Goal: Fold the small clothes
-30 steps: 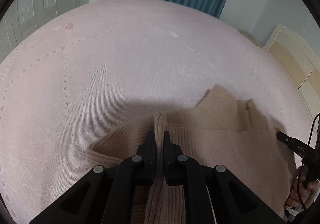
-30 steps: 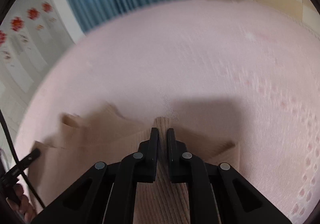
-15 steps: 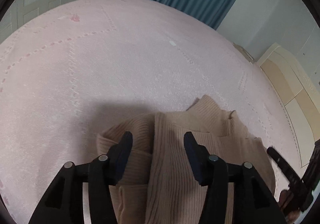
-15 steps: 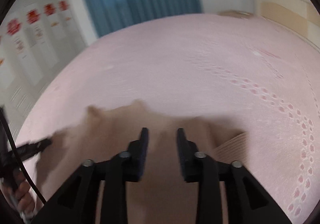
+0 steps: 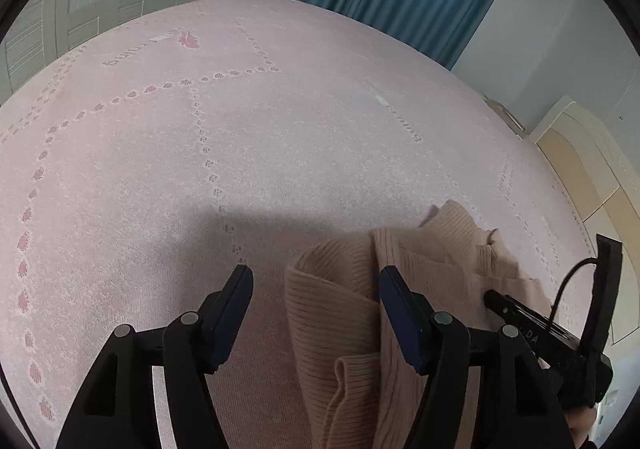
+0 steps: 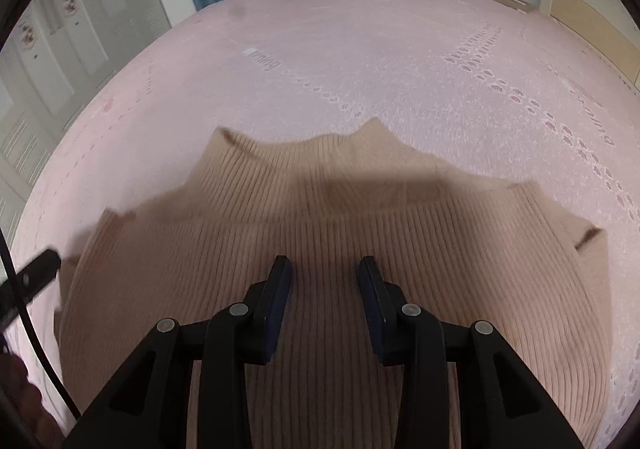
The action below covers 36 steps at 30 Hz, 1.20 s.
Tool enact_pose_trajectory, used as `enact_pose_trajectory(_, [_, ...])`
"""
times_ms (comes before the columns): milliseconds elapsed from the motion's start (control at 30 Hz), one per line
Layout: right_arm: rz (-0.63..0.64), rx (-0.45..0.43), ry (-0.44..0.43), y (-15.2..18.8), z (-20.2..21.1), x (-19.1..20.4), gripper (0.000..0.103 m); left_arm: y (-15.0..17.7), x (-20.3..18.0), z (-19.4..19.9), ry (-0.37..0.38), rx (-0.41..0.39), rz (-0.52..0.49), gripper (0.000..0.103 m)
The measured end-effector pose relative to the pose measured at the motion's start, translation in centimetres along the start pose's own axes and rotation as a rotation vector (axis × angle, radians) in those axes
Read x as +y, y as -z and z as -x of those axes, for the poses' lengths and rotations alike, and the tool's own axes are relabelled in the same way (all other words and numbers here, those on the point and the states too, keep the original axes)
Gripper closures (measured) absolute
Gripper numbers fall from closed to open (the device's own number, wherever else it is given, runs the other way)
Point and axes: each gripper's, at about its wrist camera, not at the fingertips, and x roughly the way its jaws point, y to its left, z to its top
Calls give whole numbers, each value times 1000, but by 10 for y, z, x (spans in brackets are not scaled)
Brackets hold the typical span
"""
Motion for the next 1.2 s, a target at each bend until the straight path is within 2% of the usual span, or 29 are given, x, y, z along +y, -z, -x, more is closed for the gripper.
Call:
enact_pose_trajectory(100, [28,-2,19,0,1,3,67,-2,1,2,12,-2,3,39])
enact_pose_trajectory(200, [13,8,-7,6,15,-1,68,0,3,8,42,-4,15,39])
enact_pose_trajectory(367, [-10,-44,-83,42,64,-3,68,17,6,18,61,-4,28,39])
enact_pose_trajectory(533, [41,-120,-88,83,104,5,68,41,6,30,99,24,20,39])
enact_pose_trajectory(700, [100,-110,-18,118,104,10,68,71,11,54,182,26,34,37])
enact_pose_trajectory(833, [58,-78,-25,139,98,-2,68,94,-1,57,169,64,-33,36])
enact_pose_trajectory(933, [69,-132,-27,138,110,-2,68,97,-6,48,162,96,-50,36])
enact_pose_trajectory(1000, [69,-161,-36,129,114,-2,68,94,-4,38,171,126,-17,36])
enact_pose_trajectory(1133, [40,-141,-74,110,96,-10,68,87,3,28,193,119,62,36])
enact_pose_trajectory(1200, [42,-135,-85,112,87,-12,67,85,3,21,196,120,89,36])
